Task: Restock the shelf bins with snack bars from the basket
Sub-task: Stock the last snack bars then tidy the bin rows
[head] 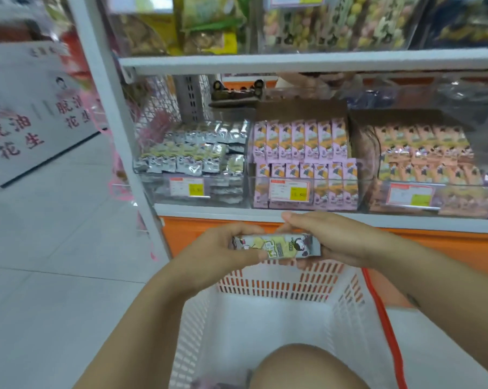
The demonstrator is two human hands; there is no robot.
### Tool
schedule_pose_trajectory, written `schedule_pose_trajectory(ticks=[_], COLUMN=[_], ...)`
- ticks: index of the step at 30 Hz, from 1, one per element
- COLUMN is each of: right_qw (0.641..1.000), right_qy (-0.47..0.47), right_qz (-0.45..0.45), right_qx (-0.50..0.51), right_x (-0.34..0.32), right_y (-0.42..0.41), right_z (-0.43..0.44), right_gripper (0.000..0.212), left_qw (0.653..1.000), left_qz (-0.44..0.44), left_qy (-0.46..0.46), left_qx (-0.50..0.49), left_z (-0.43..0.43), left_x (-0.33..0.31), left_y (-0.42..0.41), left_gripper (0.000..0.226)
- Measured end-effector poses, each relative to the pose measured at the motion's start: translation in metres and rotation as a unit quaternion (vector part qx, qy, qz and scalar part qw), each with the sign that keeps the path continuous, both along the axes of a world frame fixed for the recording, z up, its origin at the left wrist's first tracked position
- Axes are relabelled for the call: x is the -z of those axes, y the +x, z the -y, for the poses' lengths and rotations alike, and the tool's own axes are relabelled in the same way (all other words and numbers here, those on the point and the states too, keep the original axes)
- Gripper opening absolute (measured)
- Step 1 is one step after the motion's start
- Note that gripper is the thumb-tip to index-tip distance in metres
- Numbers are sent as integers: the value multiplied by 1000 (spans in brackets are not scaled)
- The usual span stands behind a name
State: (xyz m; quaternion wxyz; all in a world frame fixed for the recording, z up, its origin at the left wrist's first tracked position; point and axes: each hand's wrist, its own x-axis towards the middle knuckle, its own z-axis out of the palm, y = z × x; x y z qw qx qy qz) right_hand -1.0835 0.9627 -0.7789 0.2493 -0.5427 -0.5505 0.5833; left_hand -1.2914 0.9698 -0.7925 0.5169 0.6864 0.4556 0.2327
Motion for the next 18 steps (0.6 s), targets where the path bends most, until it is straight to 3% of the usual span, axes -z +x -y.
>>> schedule_pose_trajectory(ticks=[5, 6, 9, 12, 15, 18], right_qw=[976, 972, 958, 945, 922, 907], right_qy=[173, 179, 189, 182, 174, 221], right_qz=[80, 55, -1, -33, -86, -87], right_qx=[109, 144, 217, 269, 335, 349], right_x=[-14, -16, -18, -16, -9, -3], right_y=[-38, -48, -78, -95, -106, -111], right_z=[-15, -19, -35, -59, -78, -81], right_gripper=[22, 23, 23, 26, 32, 23], left_qw=[979, 963, 891, 853, 885, 914], left_qz=[131, 184, 313, 325, 255, 175], left_qy=[19, 8, -8, 21, 62, 125], left_qx=[-155, -197, -328, -408, -385, -343], left_z=[-26, -32, -45, -58, -63, -71], left_x=[-5, -6, -7, -4, -10, -15], left_y=[-10, -9, 3, 17, 29, 32], left_gripper=[77, 78, 52, 53, 72, 61])
